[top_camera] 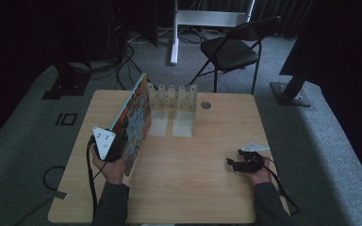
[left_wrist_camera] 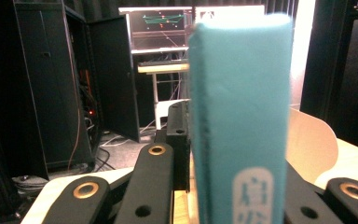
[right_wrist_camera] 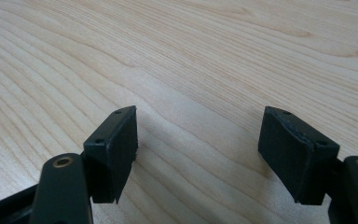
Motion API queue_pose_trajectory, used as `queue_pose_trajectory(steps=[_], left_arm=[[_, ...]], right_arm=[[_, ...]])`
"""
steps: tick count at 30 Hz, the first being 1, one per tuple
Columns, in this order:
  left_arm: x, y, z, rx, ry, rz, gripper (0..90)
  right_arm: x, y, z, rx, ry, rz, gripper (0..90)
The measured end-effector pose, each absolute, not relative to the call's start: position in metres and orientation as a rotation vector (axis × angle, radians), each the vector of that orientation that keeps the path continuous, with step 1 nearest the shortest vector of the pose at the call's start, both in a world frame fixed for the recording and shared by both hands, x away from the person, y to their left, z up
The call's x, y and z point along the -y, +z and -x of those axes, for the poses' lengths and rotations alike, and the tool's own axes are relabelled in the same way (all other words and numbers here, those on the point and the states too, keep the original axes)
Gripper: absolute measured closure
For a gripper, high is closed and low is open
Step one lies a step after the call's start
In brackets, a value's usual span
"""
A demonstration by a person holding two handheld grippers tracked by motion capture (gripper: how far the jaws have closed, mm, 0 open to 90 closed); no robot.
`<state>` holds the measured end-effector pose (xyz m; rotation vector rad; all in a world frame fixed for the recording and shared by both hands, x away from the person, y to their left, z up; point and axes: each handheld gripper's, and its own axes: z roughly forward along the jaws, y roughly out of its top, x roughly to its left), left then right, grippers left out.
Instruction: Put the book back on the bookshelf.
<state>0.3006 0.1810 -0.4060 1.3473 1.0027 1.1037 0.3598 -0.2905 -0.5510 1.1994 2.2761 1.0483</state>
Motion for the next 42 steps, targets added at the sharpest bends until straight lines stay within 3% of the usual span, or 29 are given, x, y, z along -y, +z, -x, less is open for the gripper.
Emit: queue_pose_trajectory(steps=[42], left_arm=[[-0.163,-0.414,-0.330,-1.023,1.158,-1.328,79.4]], right_arm=[[0.292,-0.551,-0.361,-2.278,1.069,-1.210,27.9]])
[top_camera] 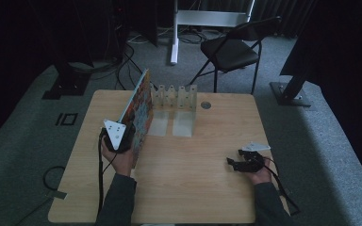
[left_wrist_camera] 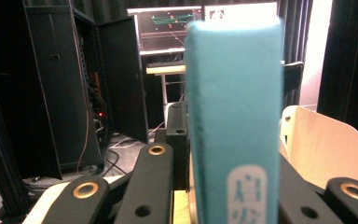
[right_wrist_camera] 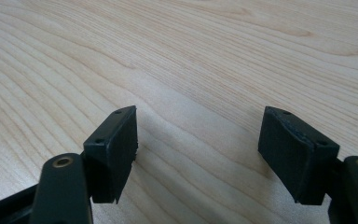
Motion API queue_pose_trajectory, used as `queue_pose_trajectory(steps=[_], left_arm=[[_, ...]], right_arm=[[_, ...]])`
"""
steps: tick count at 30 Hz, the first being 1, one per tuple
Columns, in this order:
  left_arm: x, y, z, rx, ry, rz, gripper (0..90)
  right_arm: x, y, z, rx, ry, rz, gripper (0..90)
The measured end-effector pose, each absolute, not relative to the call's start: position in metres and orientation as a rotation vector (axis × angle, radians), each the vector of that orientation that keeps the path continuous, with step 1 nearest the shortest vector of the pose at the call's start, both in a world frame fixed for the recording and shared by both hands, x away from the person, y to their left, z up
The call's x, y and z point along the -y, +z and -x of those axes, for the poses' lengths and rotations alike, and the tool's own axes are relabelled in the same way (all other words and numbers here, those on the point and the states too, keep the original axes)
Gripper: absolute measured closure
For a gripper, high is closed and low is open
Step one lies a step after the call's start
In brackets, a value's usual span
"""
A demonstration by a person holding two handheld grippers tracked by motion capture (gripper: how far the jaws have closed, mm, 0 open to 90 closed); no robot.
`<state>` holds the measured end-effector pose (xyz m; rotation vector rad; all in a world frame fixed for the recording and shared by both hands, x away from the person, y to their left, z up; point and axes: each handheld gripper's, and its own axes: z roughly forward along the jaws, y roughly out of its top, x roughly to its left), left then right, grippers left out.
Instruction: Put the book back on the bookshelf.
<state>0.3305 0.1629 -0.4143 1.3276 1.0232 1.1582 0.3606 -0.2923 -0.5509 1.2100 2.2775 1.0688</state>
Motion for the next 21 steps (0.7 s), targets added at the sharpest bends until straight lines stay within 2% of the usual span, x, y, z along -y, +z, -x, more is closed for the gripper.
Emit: queue_pose_trajectory(steps=[21], left_arm=[[-0.150,-0.422,-0.341,-1.033,1.205,-1.290,79.5]], right_arm=[[0.293,-0.551,-0.361,-2.277,1.079,-1.215,27.9]])
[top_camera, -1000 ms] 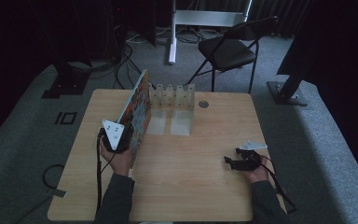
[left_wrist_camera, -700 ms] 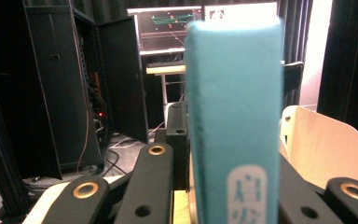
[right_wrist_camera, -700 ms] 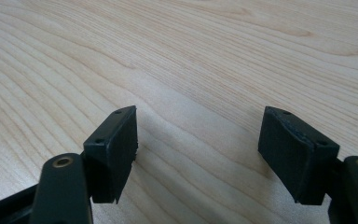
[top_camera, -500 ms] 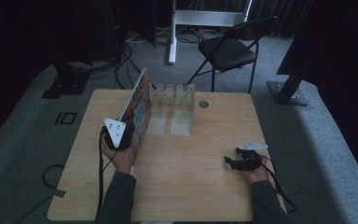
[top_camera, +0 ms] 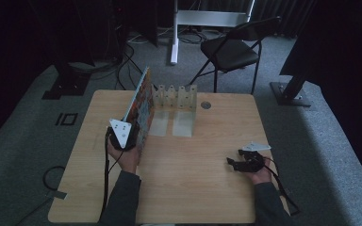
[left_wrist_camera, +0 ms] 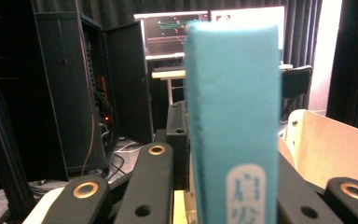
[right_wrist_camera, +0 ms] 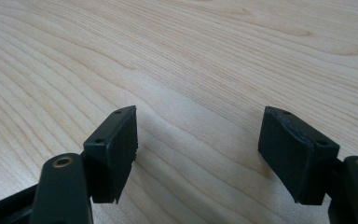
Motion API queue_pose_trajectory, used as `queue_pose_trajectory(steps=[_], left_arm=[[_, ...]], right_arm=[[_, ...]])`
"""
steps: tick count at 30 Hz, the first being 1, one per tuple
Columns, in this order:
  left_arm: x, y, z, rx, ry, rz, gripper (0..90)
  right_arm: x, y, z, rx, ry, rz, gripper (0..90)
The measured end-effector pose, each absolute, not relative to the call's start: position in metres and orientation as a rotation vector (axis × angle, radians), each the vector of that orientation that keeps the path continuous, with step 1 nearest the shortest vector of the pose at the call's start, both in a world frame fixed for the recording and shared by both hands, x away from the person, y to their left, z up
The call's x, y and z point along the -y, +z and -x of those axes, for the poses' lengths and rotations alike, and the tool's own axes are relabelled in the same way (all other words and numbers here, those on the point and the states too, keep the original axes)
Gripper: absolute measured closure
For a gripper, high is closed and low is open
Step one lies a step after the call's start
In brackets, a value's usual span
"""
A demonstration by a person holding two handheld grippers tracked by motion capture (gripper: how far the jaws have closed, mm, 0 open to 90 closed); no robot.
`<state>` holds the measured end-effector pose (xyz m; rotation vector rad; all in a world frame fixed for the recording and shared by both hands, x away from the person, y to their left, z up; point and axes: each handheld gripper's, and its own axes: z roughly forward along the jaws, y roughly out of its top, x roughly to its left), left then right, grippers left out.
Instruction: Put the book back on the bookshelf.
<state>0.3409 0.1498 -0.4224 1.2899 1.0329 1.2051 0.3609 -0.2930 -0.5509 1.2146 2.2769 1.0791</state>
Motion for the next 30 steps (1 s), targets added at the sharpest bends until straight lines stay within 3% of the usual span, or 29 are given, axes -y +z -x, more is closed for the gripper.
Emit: queue_pose_trajectory(steps=[30], left_arm=[[-0.1474,-0.4280,-0.3492,-1.055,1.207,-1.250,79.4]], right_arm=[[0.2937,-0.5509,-0.3612,-2.279,1.083,-1.215,27.9]])
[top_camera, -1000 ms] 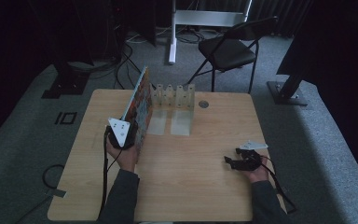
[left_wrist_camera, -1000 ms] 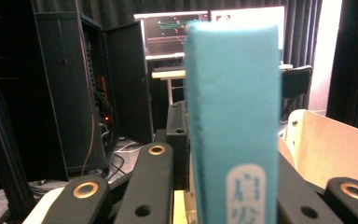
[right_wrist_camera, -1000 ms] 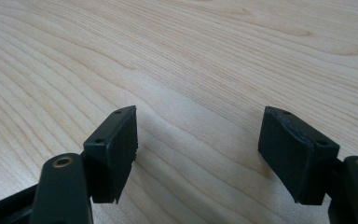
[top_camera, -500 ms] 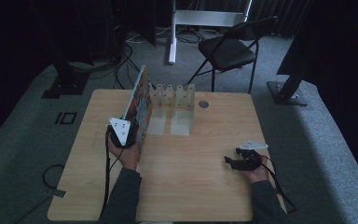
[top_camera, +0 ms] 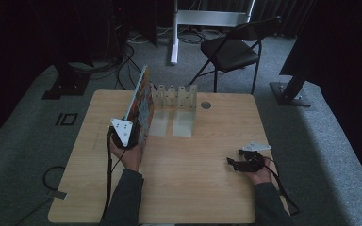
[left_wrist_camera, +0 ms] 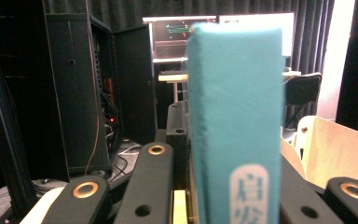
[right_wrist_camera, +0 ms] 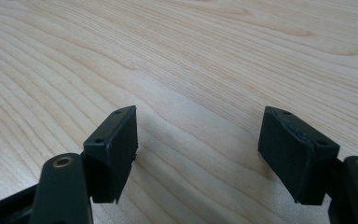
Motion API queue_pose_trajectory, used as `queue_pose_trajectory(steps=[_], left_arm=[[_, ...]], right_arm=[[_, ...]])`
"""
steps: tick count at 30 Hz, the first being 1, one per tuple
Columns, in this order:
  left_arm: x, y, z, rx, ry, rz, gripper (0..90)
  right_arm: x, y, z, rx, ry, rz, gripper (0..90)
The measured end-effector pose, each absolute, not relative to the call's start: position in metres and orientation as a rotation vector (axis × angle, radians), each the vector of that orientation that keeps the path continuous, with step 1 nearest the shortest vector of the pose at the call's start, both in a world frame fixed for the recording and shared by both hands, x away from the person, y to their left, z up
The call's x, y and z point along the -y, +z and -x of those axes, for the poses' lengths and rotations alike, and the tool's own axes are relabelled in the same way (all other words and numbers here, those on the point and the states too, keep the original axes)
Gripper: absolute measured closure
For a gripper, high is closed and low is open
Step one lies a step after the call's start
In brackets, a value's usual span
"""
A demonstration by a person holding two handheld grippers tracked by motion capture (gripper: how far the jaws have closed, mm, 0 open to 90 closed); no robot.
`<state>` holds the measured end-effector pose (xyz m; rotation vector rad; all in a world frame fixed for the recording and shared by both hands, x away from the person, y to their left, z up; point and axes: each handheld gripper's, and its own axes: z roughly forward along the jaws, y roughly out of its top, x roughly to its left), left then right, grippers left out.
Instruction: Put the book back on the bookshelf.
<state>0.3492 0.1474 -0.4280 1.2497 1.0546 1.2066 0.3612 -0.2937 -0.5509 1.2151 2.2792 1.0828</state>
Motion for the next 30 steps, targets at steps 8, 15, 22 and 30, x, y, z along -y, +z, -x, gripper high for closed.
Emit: queue_pose_trajectory(steps=[8,15,22,30], left_arm=[[-0.1499,-0.4302,-0.3472,-1.060,1.191,-1.244,79.5],[-0.1510,-0.4322,-0.3456,-1.056,1.189,-1.242,79.5],[-0.1533,-0.4338,-0.3446,-1.059,1.185,-1.234,79.5],[-0.1535,-0.4360,-0.3431,-1.055,1.198,-1.229,79.1]], right_arm=[[0.2935,-0.5509,-0.3612,-2.280,1.081,-1.212,27.9],[0.2933,-0.5509,-0.3611,-2.280,1.080,-1.211,27.9],[0.2934,-0.5509,-0.3611,-2.280,1.080,-1.211,27.9],[0.2933,-0.5510,-0.3611,-2.280,1.079,-1.210,27.9]])
